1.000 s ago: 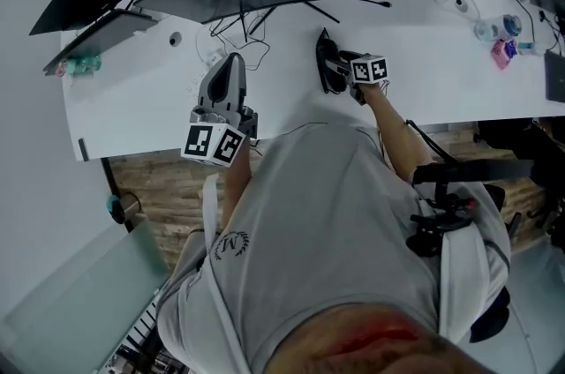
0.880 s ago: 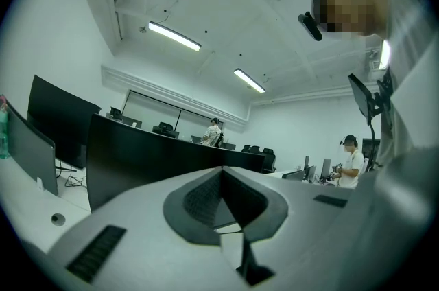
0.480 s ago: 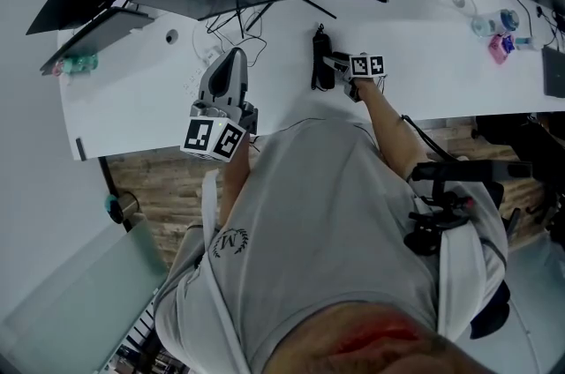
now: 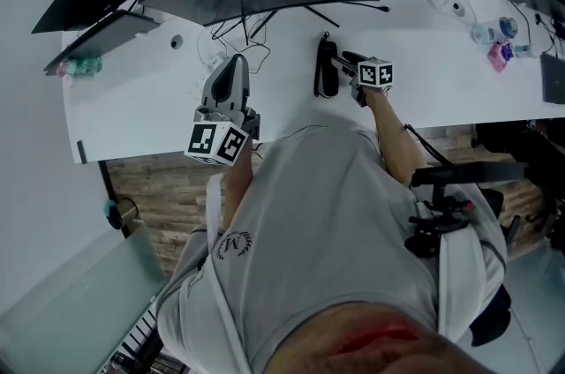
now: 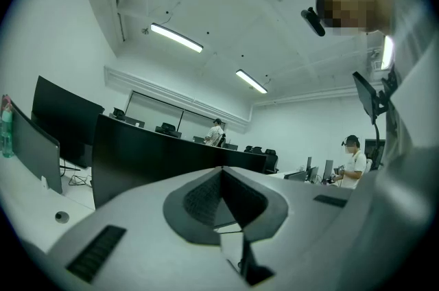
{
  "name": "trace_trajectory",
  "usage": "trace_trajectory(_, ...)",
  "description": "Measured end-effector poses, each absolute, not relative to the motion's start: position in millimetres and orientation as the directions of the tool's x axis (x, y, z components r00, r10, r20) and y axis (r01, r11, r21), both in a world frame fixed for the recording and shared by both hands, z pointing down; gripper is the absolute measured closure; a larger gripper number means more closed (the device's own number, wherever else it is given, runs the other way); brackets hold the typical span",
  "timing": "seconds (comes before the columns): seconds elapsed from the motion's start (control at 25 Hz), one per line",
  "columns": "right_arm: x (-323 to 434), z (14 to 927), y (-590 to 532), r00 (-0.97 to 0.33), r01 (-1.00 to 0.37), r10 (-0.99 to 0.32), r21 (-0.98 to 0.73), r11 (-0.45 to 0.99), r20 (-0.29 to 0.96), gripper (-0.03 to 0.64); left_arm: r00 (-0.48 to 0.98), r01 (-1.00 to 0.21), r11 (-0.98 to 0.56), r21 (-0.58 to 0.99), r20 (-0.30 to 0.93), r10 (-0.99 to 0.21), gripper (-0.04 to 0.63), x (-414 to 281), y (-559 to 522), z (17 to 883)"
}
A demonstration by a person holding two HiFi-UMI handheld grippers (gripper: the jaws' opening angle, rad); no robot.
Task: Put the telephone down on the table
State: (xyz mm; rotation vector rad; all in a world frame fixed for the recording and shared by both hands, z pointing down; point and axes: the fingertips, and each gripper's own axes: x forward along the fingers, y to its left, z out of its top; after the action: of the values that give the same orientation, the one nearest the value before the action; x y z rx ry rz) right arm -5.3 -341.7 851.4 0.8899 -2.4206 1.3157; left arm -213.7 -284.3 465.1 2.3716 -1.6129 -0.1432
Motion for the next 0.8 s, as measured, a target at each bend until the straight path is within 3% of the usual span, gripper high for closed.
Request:
trace_trajectory(0.28,1,734,-380,-0.728,-0.681,-0.559,-0.517,0.518,0.397,0.381,0.386,-0.898,-0.366,0.243,0.04,-0.922,0.584,-203,-286,463)
trace_trajectory(0.52,6,590,-385,-0.7,-0.707,-0.678,-0.358,0.61,0.224,0.382,0.434,-0.871,-0.429,0.239,-0.035,-0.9,0.584,-189,-285,446)
trace_trajectory(0.8,25,449,-366,-0.629,-0.764,-0.777,-0.19,0.616,0.01,0.382,0.486,-0.854,-0.497,0.157,-0.104,-0.868,0.584,-170,-288,420)
